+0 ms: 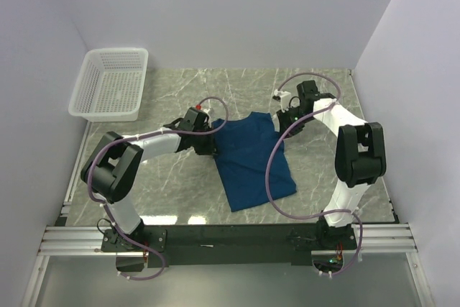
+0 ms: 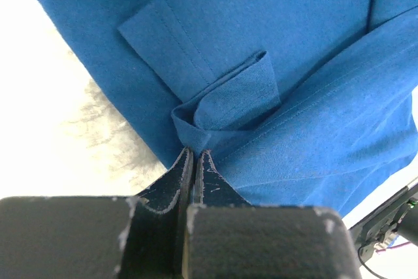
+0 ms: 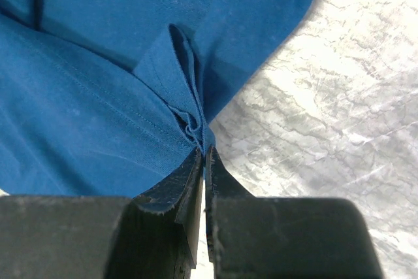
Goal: Fold and stack the t-shirts
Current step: Fold the tshirt
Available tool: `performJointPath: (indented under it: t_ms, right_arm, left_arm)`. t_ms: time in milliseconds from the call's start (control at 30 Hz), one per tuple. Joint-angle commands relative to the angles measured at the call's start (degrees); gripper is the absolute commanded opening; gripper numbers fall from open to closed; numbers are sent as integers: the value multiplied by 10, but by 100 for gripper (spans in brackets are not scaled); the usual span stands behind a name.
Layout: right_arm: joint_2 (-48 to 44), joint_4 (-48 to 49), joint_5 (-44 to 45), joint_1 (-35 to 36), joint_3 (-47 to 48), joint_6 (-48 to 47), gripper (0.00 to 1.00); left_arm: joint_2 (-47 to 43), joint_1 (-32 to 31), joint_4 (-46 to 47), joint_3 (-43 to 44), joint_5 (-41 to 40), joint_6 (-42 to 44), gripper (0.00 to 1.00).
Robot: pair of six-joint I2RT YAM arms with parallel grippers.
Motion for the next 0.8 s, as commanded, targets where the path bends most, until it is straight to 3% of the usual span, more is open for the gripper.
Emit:
performJointPath:
  t_ms: [0, 67, 300, 500, 600, 633, 767]
  right_arm:
    - [12, 23, 11, -3, 6, 8, 8]
    - [15, 22, -2, -2, 11, 5, 8]
    - [28, 0, -25, 12, 46, -7, 8]
    - [47, 1, -5, 27, 76, 3, 22]
    - [43, 18, 29, 29, 78, 8, 46]
    - [38, 22, 40, 28, 75, 8, 60]
    - [-27, 57, 56, 23, 32, -43, 86]
  left_arm:
    - [-1, 10, 24, 2, 7, -5, 1]
    - [1, 11, 35, 5, 19, -1, 1]
    - [12, 11, 30, 55, 41, 8, 25]
    - [-4, 14, -2, 46, -29, -13, 32]
    - [-41, 15, -7, 24, -88, -21, 41]
    - [-70, 15, -8, 16, -101, -19, 46]
    - [-180, 14, 34, -19, -130, 45, 54]
